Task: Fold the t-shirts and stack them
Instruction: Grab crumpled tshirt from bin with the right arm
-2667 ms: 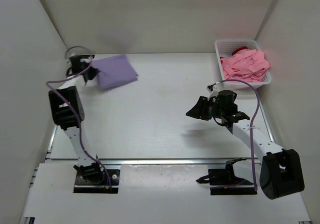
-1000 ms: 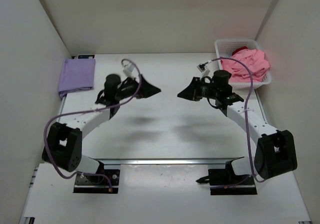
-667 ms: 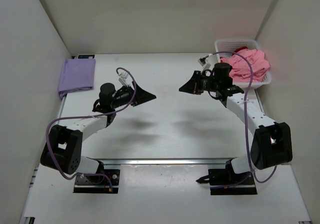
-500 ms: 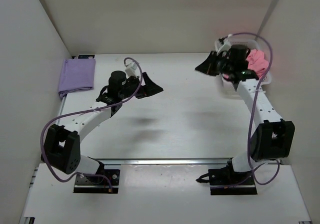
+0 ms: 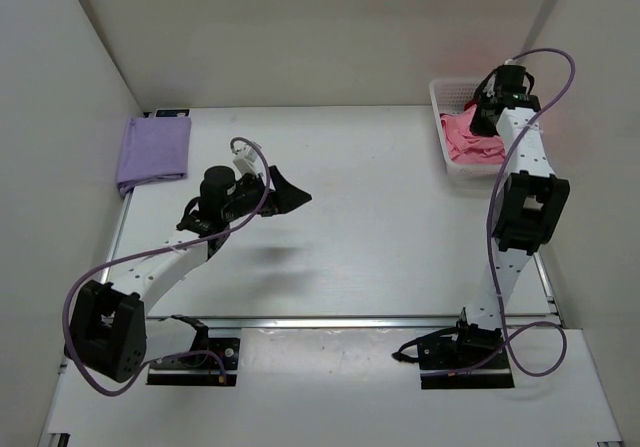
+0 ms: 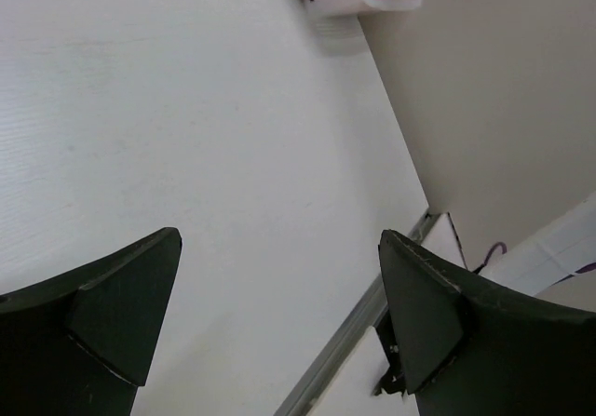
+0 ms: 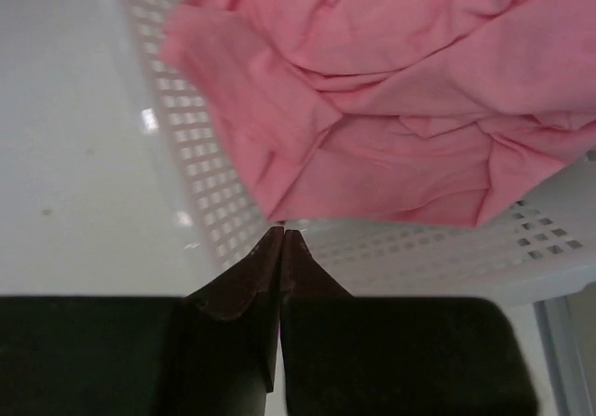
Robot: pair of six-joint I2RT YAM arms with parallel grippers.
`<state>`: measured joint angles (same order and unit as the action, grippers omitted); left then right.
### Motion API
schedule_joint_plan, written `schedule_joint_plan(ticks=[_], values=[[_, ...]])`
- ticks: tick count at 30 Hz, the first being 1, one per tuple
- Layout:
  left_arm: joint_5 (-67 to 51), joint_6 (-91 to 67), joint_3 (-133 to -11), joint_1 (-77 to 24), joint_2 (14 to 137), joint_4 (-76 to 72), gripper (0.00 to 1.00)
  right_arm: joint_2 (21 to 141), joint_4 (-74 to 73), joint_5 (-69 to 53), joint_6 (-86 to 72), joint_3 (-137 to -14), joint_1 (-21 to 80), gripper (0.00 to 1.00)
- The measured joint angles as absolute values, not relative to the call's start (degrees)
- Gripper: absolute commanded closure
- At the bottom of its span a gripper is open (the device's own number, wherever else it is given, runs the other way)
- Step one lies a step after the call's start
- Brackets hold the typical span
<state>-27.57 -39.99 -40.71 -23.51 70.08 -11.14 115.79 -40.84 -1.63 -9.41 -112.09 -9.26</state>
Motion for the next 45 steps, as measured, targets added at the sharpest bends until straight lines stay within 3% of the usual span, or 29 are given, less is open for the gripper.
schedule_joint_plan(ticks=[3,5,10,13,15,18,22,23,24,26,28,38,45], values=[[-29.02,-39.22,-39.77,-21.47,70.41,-12.1,0.02,122.5,-43.38,3.14,-8.69,-116.64,-9.41,0.83],[-30.5,-38.89,-39.46,-22.15,71.22,-13.41,0.01,125.91,-44.51,6.57,-7.84,-119.46,-8.88,0.64],[-35.68,-43.59,-34.5,-22.26,74.11,-22.41,0.01,128.62,-44.58,10.76,-7.44,-121.21,-8.88,0.44],[-35.55,-43.9,-34.87,-22.59,77.17,-21.74,0.01,129.43,-44.07,11.81,-7.51,-121.86,-9.96,0.4],[-35.38,-44.03,-34.98,-23.07,78.19,-21.21,0.02,130.98,-43.57,12.43,-7.49,-123.33,-10.63,0.41],[-35.53,-44.99,-34.98,-23.14,78.76,-21.71,0.27,135.28,-43.62,12.62,-7.53,-128.57,-11.62,0.46],[-35.11,-45.52,-34.98,-23.81,79.48,-22.59,0.31,140.55,-42.85,11.2,-8.05,-133.47,-12.88,0.51],[-35.05,-45.47,-34.98,-24.18,79.68,-22.55,0.29,141.45,-42.89,10.9,-8.16,-134.02,-13.02,0.55],[-35.0,-45.43,-34.98,-24.43,79.88,-22.57,0.3,142.19,-42.92,10.74,-8.29,-134.56,-13.19,0.68],[-35.03,-45.5,-34.98,-24.77,80.44,-22.76,0.31,143.68,-42.94,10.02,-8.62,-136.31,-13.28,0.8],[-35.05,-45.54,-34.98,-24.95,80.86,-22.81,0.32,144.59,-43.42,9.08,-9.15,-137.91,-13.58,0.99],[-34.98,-45.54,-35.57,-25.63,81.36,-22.28,0.34,139.11,-47.33,7.11,-11.18,-140.68,-13.43,1.0],[-35.07,-46.15,-36.4,-25.89,80.6,-21.12,0.34,117.69,-47.03,5.32,-11.46,-133.64,-12.93,1.0]])
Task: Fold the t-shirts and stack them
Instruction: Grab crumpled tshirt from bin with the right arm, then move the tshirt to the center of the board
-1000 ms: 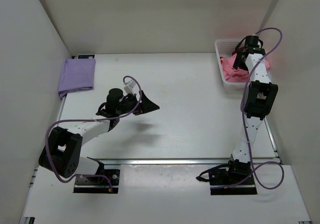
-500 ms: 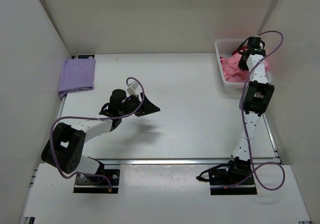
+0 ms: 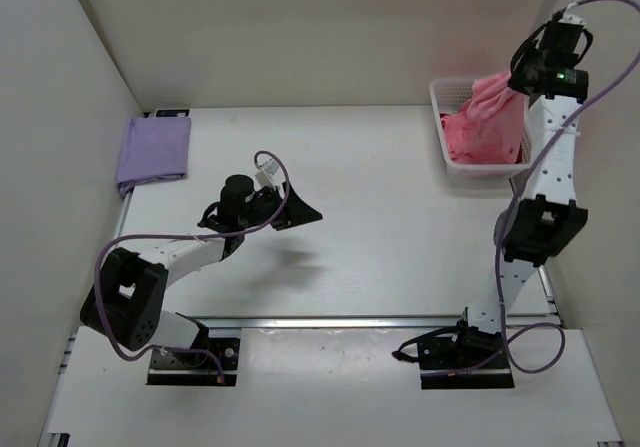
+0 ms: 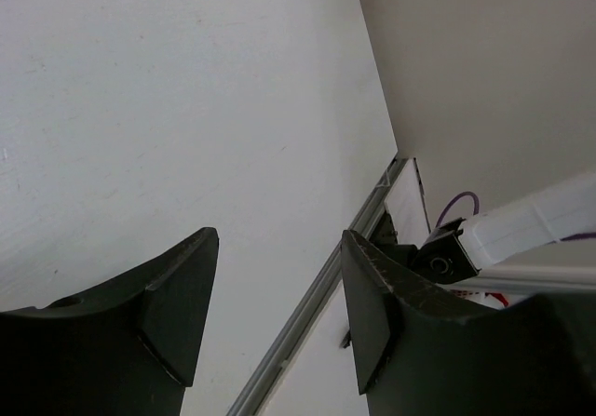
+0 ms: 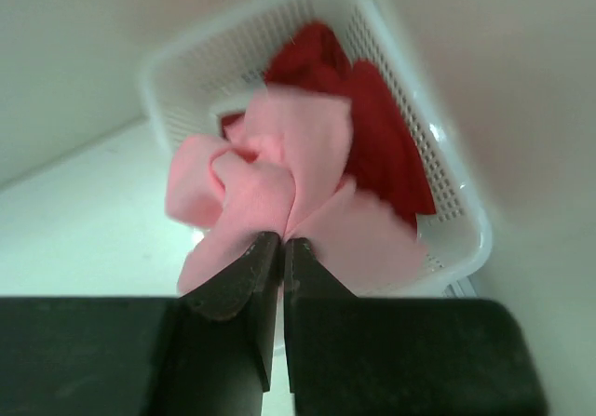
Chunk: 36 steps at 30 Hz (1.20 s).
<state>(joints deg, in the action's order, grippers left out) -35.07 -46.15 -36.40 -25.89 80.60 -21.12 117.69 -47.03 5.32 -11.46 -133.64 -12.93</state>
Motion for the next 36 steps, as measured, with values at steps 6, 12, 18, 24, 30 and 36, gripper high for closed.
schedule_joint_plan(ticks=[6,12,18,24,30,36], values=[[-34.46,-47.07,-37.98,-24.73,77.65,-19.62,0.35,98.72,-44.21,-1.74,-12.29,-128.31,-10.2,1.0],[-33.3,-49.1,-38.33,-21.06,75.96,-19.11,0.37,85.43,-36.47,-13.65,-15.31,-122.83,-0.36,1.0],[-31.81,-50.94,-37.76,-17.87,74.7,-18.28,0.37,79.66,-20.29,-32.29,-26.87,-120.51,4.89,1.0],[-30.0,-52.56,-34.3,-13.39,69.34,-17.85,0.36,76.95,0.43,-46.57,-40.77,-110.85,5.78,1.0],[-26.94,-50.37,-31.92,-9.91,64.23,-13.43,0.37,69.93,24.91,-56.21,-55.7,-69.63,-0.86,1.0],[-15.03,-41.15,-32.75,-18.52,63.35,-1.52,0.41,70.04,10.09,-53.76,-50.13,-40.16,-9.67,0.51]])
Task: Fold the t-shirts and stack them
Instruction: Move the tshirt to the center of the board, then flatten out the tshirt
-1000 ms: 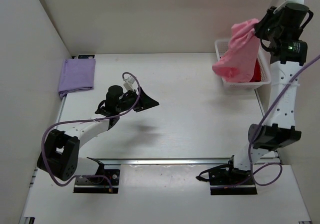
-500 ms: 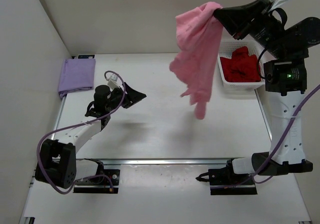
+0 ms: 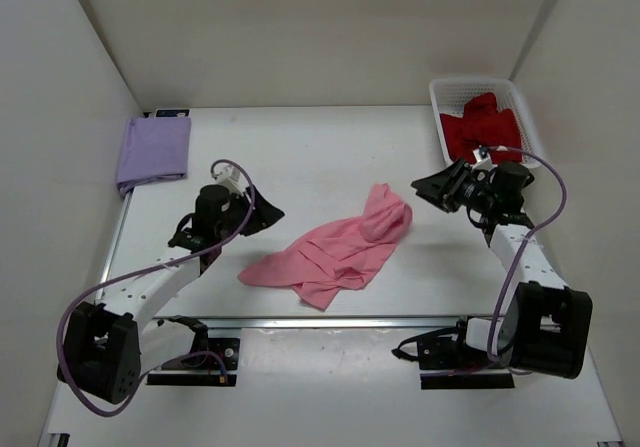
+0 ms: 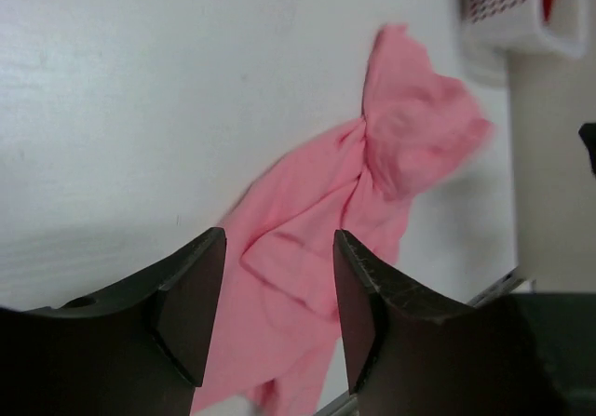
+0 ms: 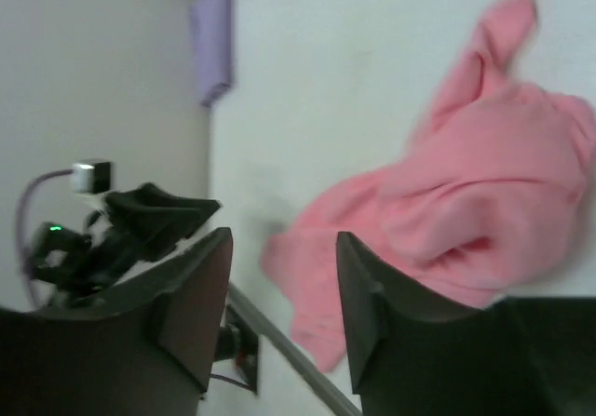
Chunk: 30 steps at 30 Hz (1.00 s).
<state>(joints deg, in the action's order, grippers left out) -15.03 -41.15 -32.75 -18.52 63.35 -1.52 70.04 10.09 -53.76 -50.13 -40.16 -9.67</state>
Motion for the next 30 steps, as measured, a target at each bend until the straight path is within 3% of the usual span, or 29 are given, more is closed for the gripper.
schedule_joint_plan(ticks=[2,5,7,8,11,16,19,30], values=[[-12.03,-38.87,-33.21,-21.61,63.88,2.0,0.44,68.12,-1.23,-46.5,-42.3,-41.91,-8.32,0.51],[-10.2,-36.8,-33.28,-22.59,64.34,6.09,0.5,64.03,-10.37,-34.46,-33.12,-46.78,1.1,0.71],[-8.95,-35.83,-33.19,-21.85,64.29,8.6,0.51,61.58,-11.64,-29.93,-30.02,-47.66,9.5,0.95],[-7.99,-35.46,-33.08,-21.74,64.12,9.85,0.5,61.04,-11.64,-28.64,-29.02,-47.18,13.28,0.98],[-4.19,-34.15,-31.92,-22.52,62.7,13.61,0.48,62.08,-12.25,-22.63,-27.49,-43.57,24.4,0.92],[1.21,-33.28,-28.8,-27.16,57.91,18.55,0.45,74.19,-16.03,-15.42,-25.32,-43.03,37.23,0.64],[0.25,-33.87,-25.04,-23.92,56.14,18.68,0.45,80.62,-16.84,-11.68,-24.18,-46.61,41.78,0.57],[1.52,-35.51,-21.12,-19.94,49.15,22.11,0.43,100.71,-14.0,-1.83,-20.49,-64.03,51.31,0.55]])
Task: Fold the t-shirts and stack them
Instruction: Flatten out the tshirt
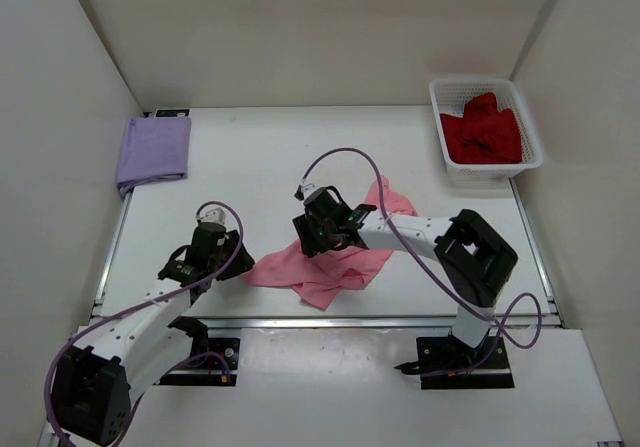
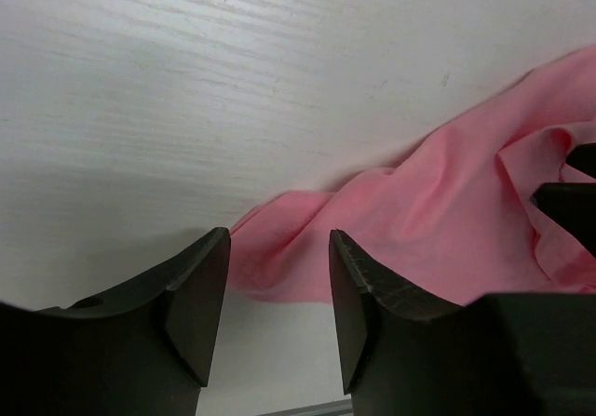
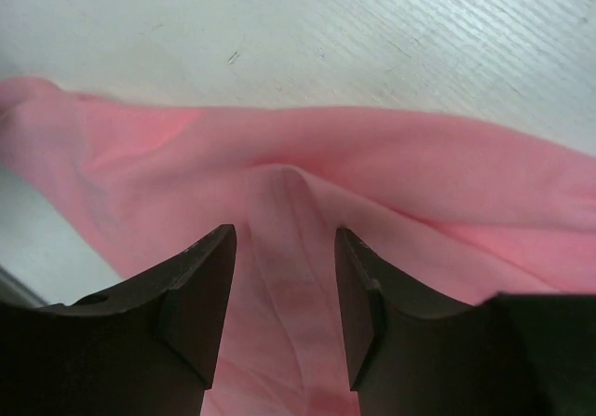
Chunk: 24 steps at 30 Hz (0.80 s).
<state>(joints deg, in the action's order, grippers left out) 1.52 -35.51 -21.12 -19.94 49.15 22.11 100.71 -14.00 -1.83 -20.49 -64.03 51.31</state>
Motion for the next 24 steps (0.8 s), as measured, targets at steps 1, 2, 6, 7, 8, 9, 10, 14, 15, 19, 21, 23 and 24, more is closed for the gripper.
schedule_joint_plan(ticks=[1,2,6,7,8,9,10,14,15,19,21,23,24], values=[[1.43,-35.88,-21.04,-19.75,49.54,22.24,0.44,101.91,-13.93,-1.19,-20.03,-64.71,51.68,0.55],[1.02,-36.27,-20.8,-19.51,49.91,22.24,0.43,103.02,-14.09,-0.6,-19.64,-65.25,51.94,0.54],[0.62,-37.8,-18.85,-19.22,50.09,23.27,0.36,105.75,-15.0,1.41,-18.33,-66.22,52.77,0.52],[0.62,-38.15,-18.57,-19.27,49.95,23.55,0.36,106.17,-15.25,1.76,-18.11,-66.5,52.84,0.51],[0.51,-38.39,-18.57,-19.27,49.6,23.57,0.36,106.41,-15.44,2.13,-17.91,-66.89,52.9,0.51],[0.49,-38.63,-18.57,-19.29,49.28,23.73,0.35,106.56,-15.66,2.7,-17.65,-67.31,53.19,0.54],[0.43,-38.83,-18.55,-19.38,49.17,23.83,0.36,106.74,-15.81,3.4,-17.32,-67.72,53.36,0.63],[0.23,-39.72,-17.85,-19.9,49.58,22.68,0.49,107.28,-16.34,6.04,-16.4,-68.79,53.93,0.81],[-0.05,-40.01,-17.39,-19.99,49.98,21.54,0.53,107.28,-16.47,6.48,-16.56,-68.79,54.02,0.83],[-0.71,-41.17,-16.1,-19.99,50.04,19.35,0.77,107.0,-16.8,7.11,-16.73,-68.69,54.04,0.98],[-0.89,-41.52,-15.9,-19.99,49.91,19.42,0.86,106.02,-17.39,7.27,-16.97,-68.49,53.89,1.0],[-0.82,-41.65,-16.16,-20.34,49.8,19.77,0.94,104.03,-17.98,7.66,-17.12,-67.99,53.78,1.0],[-0.8,-41.71,-16.69,-20.56,49.82,20.18,0.96,102.69,-18.48,7.86,-17.19,-67.79,53.54,1.0]])
